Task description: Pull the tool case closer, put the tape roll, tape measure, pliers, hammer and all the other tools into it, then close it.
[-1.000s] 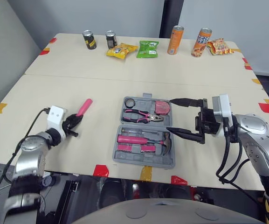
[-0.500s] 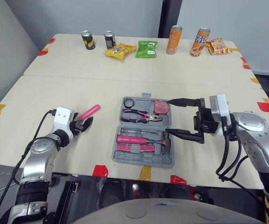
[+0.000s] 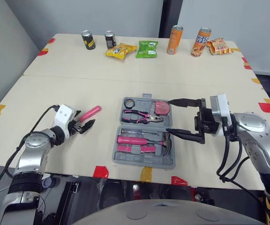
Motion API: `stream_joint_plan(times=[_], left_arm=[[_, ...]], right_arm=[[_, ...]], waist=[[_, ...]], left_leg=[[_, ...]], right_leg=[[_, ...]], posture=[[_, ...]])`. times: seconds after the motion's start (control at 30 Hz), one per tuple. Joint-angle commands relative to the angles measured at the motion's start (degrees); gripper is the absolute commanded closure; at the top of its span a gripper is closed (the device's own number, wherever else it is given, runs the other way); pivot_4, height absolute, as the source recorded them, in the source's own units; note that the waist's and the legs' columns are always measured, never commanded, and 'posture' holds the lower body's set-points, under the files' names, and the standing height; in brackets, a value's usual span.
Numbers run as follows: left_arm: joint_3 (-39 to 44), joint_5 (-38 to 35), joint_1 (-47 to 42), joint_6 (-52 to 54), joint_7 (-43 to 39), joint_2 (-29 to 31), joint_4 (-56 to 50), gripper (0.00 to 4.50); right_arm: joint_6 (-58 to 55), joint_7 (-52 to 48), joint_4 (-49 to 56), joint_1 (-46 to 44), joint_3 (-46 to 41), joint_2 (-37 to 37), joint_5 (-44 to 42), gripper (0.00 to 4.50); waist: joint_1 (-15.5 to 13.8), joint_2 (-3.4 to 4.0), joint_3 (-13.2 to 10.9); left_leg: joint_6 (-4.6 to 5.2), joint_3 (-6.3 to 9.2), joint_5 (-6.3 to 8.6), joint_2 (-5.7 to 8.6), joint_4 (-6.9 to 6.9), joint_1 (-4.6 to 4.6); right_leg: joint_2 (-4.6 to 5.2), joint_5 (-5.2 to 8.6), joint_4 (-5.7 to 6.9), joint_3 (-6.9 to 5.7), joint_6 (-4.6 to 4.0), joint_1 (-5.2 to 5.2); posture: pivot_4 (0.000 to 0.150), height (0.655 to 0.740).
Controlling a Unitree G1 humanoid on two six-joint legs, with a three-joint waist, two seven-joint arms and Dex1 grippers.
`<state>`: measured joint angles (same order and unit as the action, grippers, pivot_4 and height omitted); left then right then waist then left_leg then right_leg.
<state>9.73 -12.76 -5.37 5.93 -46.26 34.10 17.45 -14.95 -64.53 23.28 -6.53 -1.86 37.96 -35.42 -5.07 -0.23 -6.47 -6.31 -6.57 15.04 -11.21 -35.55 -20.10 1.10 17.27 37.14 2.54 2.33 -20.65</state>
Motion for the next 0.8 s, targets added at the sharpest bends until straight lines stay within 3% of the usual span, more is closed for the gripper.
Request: stream_joint_plan(times=[0.03,0.37,0.47,0.77,0.8], left_arm=[[-1.1,-0.7,1.0,-1.0,-4.1,1.6,-0.9,0.02],[-1.1,0.1,-3.2,-3.6,-5.8,2.1,4.7,0.02],[-1.1,0.3,-3.7,-4.6,-6.8,2.7,6.9,0.88],[-0.6,-0.1,-3.9,-6.1,-8.6,4.4,9.5,4.06],[-0.6,-0.2,-3.7,-5.8,-8.5,4.4,9.0,4.08]], right_arm=[[0.9,0.1,1.8,-0.2,-0.8,0.3,-0.1,0.0],[1.5,-0.1,1.5,-0.7,-0.1,0.1,0.4,0.0],[1.5,-0.2,1.4,-0.9,-0.1,0.2,0.5,0.0],[1.7,-0.3,1.6,-0.8,0.2,-0.1,0.5,0.0],[1.7,-0.3,1.6,-0.8,0.3,-0.1,0.4,0.0]], waist=[[0.0,0.01,0.0],[-0.1,0.01,0.0],[-0.1,0.0,0.0],[-0.1,0.01,0.0],[-0.1,0.01,0.0]], left_leg=[[0.0,0.0,0.0,0.0,0.0,0.0],[0.0,0.0,0.0,0.0,0.0,-0.01],[0.0,0.0,0.0,0.0,0.0,-0.01],[0.0,0.0,0.0,0.0,0.01,0.0],[0.0,0.0,0.0,0.0,0.01,0.0]], right_leg=[[0.0,0.0,0.0,0.0,0.0,0.0],[0.0,0.0,0.0,-0.01,0.0,0.0],[0.0,0.0,0.0,-0.01,0.0,0.0],[0.0,0.0,0.01,-0.01,0.0,0.0],[0.0,0.0,0.02,-0.01,0.0,0.0]], posture=[[0.15,0.74],[0.15,0.74],[0.15,0.74],[0.15,0.74],[0.15,0.74]])
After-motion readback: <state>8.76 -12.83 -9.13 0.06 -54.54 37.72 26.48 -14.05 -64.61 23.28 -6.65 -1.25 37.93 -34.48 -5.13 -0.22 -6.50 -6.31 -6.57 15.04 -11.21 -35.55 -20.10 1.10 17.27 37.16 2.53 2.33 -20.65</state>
